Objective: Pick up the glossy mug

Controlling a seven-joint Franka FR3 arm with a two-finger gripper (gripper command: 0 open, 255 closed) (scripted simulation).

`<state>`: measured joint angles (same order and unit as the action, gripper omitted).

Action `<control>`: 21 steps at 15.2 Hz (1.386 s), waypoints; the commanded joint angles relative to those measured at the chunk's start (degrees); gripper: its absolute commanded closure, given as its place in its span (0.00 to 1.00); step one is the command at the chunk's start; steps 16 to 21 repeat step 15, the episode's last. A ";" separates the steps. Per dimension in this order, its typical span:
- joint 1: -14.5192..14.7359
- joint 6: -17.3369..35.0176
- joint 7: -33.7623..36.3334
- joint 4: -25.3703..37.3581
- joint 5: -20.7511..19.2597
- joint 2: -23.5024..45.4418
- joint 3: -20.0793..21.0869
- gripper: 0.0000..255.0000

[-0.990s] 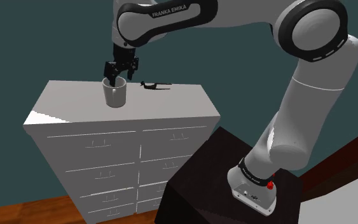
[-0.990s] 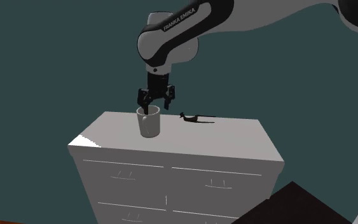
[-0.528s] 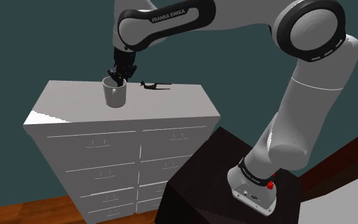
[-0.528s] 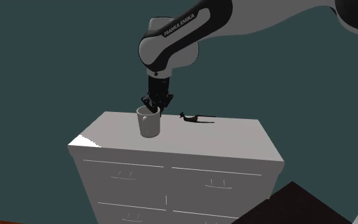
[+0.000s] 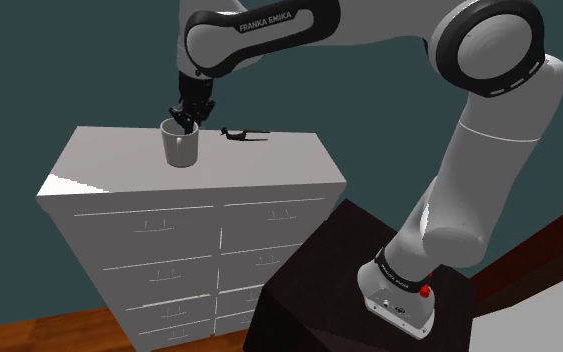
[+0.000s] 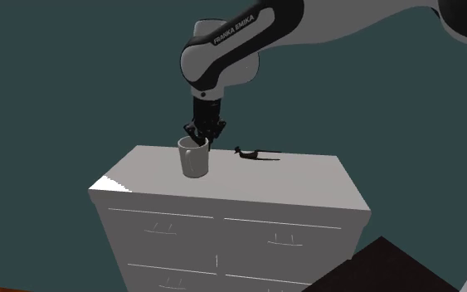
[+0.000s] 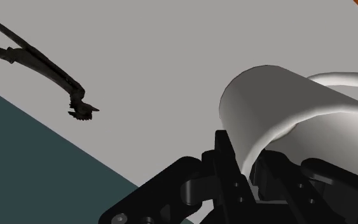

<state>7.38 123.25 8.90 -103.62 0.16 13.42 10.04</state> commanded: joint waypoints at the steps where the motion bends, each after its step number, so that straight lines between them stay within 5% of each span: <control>1: -0.01 -1.18 0.01 0.80 0.06 -0.39 0.03 1.00; 13: -0.06 -9.85 0.07 7.63 0.36 -2.26 0.12 1.00; 21: -0.06 -9.96 0.07 7.73 0.36 -2.28 0.12 1.00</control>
